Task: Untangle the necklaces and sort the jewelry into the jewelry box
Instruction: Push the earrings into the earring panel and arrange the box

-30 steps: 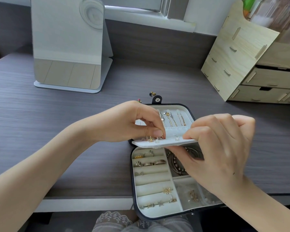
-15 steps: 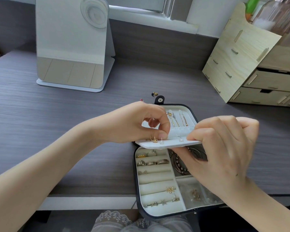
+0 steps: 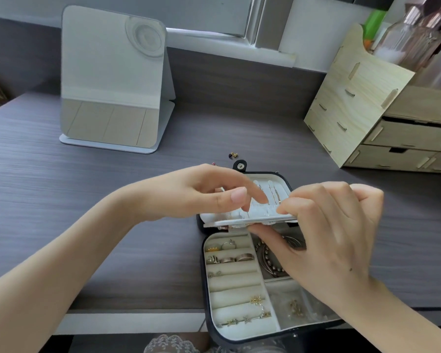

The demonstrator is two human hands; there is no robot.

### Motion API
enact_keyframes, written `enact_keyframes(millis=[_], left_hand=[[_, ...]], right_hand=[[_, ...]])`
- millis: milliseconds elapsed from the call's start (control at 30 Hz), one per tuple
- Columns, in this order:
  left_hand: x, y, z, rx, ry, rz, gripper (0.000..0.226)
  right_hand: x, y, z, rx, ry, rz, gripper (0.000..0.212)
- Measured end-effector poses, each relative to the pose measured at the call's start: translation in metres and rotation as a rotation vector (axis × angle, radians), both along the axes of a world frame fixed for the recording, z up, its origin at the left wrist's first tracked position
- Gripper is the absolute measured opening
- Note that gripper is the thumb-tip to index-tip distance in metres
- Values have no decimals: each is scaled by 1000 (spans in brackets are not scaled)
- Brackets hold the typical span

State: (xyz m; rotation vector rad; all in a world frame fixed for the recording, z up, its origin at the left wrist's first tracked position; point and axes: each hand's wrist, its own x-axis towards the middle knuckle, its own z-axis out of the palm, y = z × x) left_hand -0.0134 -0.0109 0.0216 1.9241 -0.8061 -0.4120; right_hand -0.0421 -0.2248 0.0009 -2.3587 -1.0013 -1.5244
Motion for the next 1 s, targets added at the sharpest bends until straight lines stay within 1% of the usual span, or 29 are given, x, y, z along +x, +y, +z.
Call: enact_keyframes(millis=[33, 100, 167, 200, 233, 267, 300, 333, 367, 400, 433, 500, 533, 567, 600, 700, 800, 867, 933, 967, 1000], left_hand=[[0, 2, 2, -34, -3, -19, 61], [-1, 5, 7, -73, 1, -34, 65], [-1, 8, 11, -111, 20, -18, 59], [-1, 10, 12, -135, 37, -9, 55], [-1, 11, 14, -154, 50, -1, 49], [-2, 12, 15, -160, 46, 15, 44], [-2, 12, 15, -158, 28, 38, 40], [-1, 13, 15, -153, 3, 66, 41], [0, 14, 15, -152, -21, 93, 46], [1, 14, 14, -156, -35, 116, 49], [1, 14, 14, -171, -36, 134, 50], [1, 14, 14, -195, -33, 166, 51], [2, 13, 15, -202, -29, 183, 55], [2, 13, 14, -207, -23, 204, 61], [3, 13, 14, -211, -21, 233, 65], [5, 10, 13, -232, -20, 336, 63], [9, 8, 8, -249, -29, 453, 55], [12, 7, 4, -237, -48, 508, 59], [15, 6, 0, -220, -72, 541, 62], [16, 6, -2, -218, -83, 558, 56], [17, 5, -3, -220, -90, 579, 46]], right_hand=[[1, 1, 2, -13, 14, -13, 40], [6, 2, 10, -53, 78, -30, 42], [8, 1, 26, -110, 212, -8, 49], [10, -1, 38, -105, 331, 34, 54], [15, -4, 53, -48, 491, 104, 57], [23, -8, 68, 71, 668, 196, 53], [34, -13, 83, 234, 813, 303, 43], [50, -19, 93, 394, 883, 392, 32], [71, -24, 98, 490, 891, 408, 22], [94, -25, 96, 495, 908, 355, 16], [114, -21, 90, 434, 962, 274, 14], [149, -8, 61, 210, 1092, 110, 13], [162, -1, 44, 97, 1130, 57, 13], [172, 6, 29, 12, 1152, 26, 17], [179, 12, 18, -28, 1169, 9, 20], [189, 27, 2, -58, 1215, -23, 27], [194, 34, -5, -101, 1174, -47, 18], [196, 37, -8, -117, 1120, -64, 12], [198, 38, -13, -137, 1071, -78, 11], [199, 38, -15, -146, 1049, -76, 11], [199, 37, -16, -145, 1029, -74, 12]])
